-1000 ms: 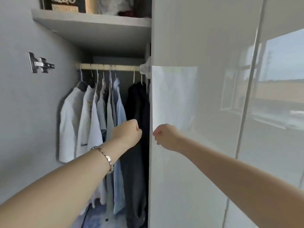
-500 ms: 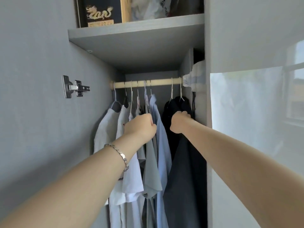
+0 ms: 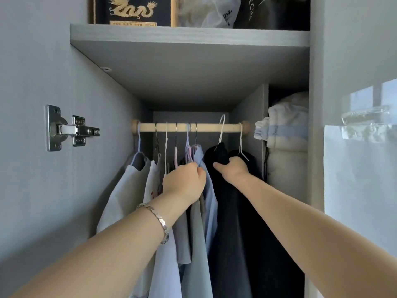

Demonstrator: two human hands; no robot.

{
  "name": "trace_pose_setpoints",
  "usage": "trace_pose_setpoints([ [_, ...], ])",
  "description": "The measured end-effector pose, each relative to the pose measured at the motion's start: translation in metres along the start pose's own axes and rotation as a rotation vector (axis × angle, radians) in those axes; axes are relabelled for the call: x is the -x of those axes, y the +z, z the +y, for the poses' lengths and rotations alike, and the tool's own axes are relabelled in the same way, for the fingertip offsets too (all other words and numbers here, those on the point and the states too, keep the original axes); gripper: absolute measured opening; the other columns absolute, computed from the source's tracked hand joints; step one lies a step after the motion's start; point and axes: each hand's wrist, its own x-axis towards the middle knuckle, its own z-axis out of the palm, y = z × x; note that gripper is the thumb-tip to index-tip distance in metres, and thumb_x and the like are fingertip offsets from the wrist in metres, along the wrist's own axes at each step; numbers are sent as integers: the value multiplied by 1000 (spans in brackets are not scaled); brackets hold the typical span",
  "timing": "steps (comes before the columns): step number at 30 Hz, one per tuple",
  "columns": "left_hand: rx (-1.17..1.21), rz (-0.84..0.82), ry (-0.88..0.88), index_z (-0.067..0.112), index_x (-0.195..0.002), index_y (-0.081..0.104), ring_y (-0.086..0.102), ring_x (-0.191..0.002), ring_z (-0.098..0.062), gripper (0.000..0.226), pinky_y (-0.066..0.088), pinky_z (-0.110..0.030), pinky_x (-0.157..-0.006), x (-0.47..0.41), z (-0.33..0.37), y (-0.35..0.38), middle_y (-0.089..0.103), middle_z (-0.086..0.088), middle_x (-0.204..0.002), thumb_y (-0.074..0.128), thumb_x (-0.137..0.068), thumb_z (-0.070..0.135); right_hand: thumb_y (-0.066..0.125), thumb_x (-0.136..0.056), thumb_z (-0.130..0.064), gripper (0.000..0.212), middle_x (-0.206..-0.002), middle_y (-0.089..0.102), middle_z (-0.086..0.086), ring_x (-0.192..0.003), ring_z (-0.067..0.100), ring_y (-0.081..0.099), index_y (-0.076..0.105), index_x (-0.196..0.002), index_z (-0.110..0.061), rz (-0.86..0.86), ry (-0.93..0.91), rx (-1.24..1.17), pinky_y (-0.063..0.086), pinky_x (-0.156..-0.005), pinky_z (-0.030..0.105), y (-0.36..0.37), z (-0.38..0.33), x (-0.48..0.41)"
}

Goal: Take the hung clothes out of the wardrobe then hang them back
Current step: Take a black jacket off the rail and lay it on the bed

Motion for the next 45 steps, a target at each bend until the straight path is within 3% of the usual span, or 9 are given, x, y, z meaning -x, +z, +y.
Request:
trace_pose_setpoints([
  [3, 19, 2, -3, 13, -79, 45, 55, -76, -26, 29, 40, -31, -65, 3, 2, -6, 54, -6, -80, 27, -100, 24, 57, -92, -33, 45, -105, 60, 15, -106, 31, 59, 53, -120, 2, 52, -37, 50, 42, -74, 27, -18, -22, 16],
  [7, 14, 8, 12, 15, -72, 43, 51, -73, -24, 33, 36, -30, -64, 24, 7, -20, 51, -2, -72, 26, -100, 22, 53, -94, -32, 45, -106, 62, 15, -80, 20, 52, 52, -121, 3, 68, -156, 155, 41, -68, 26, -54, -38, 57],
  [9, 1, 3, 5, 14, -70, 42, 53, -78, -27, 35, 36, -30, -66, 39, 14, -26, 52, -3, -73, 26, -100, 23, 54, -94, -31, 43, -89, 59, 10, -73, 17, 50, 51, -122, 1, 35, -167, 174, 43, -66, 25, -67, -33, 80],
  [12, -19, -30, -43, 11, -79, 48, 52, -83, -28, 30, 35, -29, -67, 67, 26, -27, 55, -6, -84, 29, -99, 23, 55, -93, -32, 24, -66, 48, -1, -56, 13, 46, 51, -87, -9, -8, -153, 184, 36, -48, 23, -78, -14, 124],
  [14, 13, -66, -57, 11, -75, 46, 50, -77, -27, 30, 34, -28, -64, 90, 37, -25, 54, -8, -79, 30, -98, 21, 55, -92, -34, 36, -64, 42, -3, -55, 11, 42, 35, -67, -17, -29, -136, 220, 31, -45, 23, -84, 5, 155],
  [20, 41, -195, -51, 12, -66, 36, 42, -62, -23, 30, 30, -29, -56, 169, 85, -2, 46, -5, -66, 31, -94, 19, 56, -89, -40, 41, -61, 40, -2, -51, 14, 39, 34, -62, -17, -119, -11, 288, 30, -45, 24, -119, 77, 262],
  [28, 152, -466, 138, 11, -73, 50, 55, -66, -24, 31, 36, -28, -57, 271, 157, 45, 57, -3, -71, 34, -95, 24, 61, -85, -39, 44, -56, 39, -4, -51, 12, 38, 35, -58, -16, -202, 159, 366, 30, -49, 23, -200, 157, 397],
  [39, 373, -821, 583, 15, -72, 49, 55, -72, -24, 31, 38, -31, -63, 438, 255, 92, 57, 0, -75, 34, -97, 28, 66, -84, -35, 27, -61, 53, -6, -53, 7, 49, 55, -67, -17, 120, 566, 374, 37, -52, 16, -272, 219, 608],
  [45, 464, -963, 756, 6, -78, 53, 58, -74, -28, 31, 43, -35, -67, 519, 311, 86, 60, -5, -75, 36, -95, 26, 68, -84, -26, 38, -43, 48, -15, -41, -3, 45, 42, -56, -28, 347, 644, 358, 34, -45, 9, -298, 206, 697],
])
